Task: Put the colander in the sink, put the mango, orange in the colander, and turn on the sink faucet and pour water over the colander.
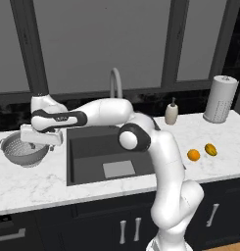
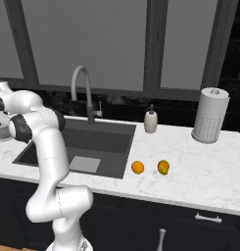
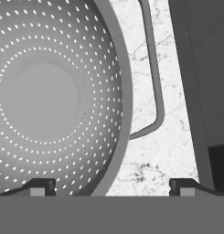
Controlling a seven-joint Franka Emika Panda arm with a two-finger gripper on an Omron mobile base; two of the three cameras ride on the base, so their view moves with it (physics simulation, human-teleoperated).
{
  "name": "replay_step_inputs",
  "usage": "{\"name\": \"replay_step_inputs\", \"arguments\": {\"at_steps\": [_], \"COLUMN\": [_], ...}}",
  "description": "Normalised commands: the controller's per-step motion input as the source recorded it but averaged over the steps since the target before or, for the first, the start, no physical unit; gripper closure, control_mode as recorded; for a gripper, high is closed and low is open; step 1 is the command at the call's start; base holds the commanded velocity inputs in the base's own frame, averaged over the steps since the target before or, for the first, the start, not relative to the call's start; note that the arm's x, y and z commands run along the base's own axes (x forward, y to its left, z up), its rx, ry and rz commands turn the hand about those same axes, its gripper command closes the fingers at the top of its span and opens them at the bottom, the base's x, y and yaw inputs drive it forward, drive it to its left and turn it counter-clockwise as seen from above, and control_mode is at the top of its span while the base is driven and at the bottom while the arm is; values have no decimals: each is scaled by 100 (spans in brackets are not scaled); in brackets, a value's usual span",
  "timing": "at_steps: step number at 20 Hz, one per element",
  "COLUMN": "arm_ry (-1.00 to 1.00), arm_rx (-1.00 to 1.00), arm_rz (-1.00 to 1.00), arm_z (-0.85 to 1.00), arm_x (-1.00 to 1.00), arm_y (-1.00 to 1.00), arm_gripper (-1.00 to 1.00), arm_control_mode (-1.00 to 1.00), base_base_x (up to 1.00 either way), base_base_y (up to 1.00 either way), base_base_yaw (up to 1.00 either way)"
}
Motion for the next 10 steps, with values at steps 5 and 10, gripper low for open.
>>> {"name": "replay_step_inputs", "arguments": {"at_steps": [5, 10], "arm_ry": [0, 0], "arm_rx": [0, 0], "arm_rz": [0, 0], "arm_z": [-23, -41], "arm_x": [13, 4], "arm_y": [0, 0], "arm_gripper": [-100, -100], "arm_control_mode": [-100, -100], "base_base_x": [0, 0], "base_base_y": [0, 0], "base_base_yaw": [0, 0]}}
